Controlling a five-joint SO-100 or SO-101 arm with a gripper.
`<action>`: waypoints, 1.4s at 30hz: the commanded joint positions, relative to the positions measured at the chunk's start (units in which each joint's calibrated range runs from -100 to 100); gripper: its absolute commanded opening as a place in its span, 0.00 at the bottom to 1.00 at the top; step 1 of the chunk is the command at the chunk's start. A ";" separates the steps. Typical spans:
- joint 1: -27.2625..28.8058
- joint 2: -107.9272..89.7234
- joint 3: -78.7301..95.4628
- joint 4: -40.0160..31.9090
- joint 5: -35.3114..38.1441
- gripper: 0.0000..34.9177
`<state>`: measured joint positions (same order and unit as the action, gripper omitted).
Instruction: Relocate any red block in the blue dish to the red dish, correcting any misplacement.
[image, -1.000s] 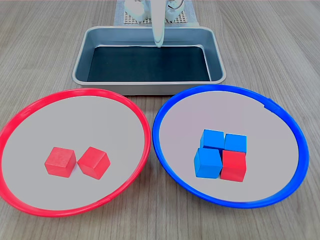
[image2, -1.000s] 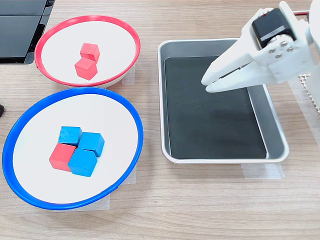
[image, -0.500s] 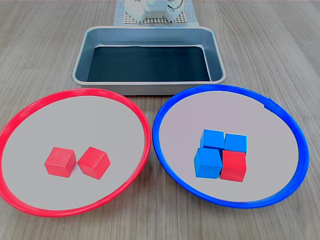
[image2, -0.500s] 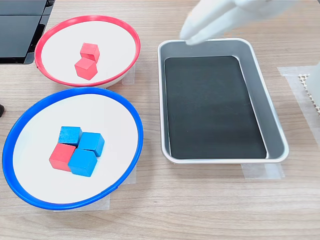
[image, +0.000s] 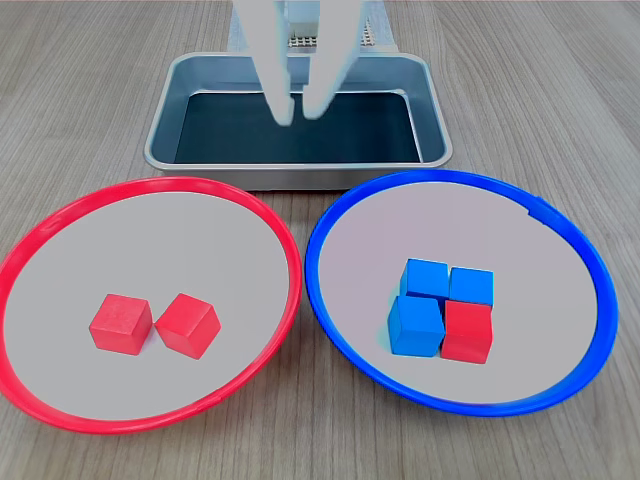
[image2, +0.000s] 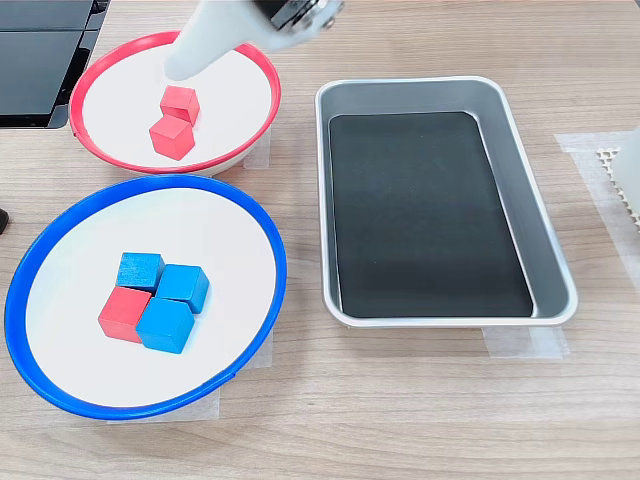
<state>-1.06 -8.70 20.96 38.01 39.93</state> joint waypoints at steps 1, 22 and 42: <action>-0.96 5.67 -8.44 -1.15 0.59 0.07; -7.83 34.84 -37.03 0.08 0.93 0.33; -10.84 41.83 -40.03 -0.66 0.83 0.34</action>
<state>-11.50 33.67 -16.88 37.93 41.00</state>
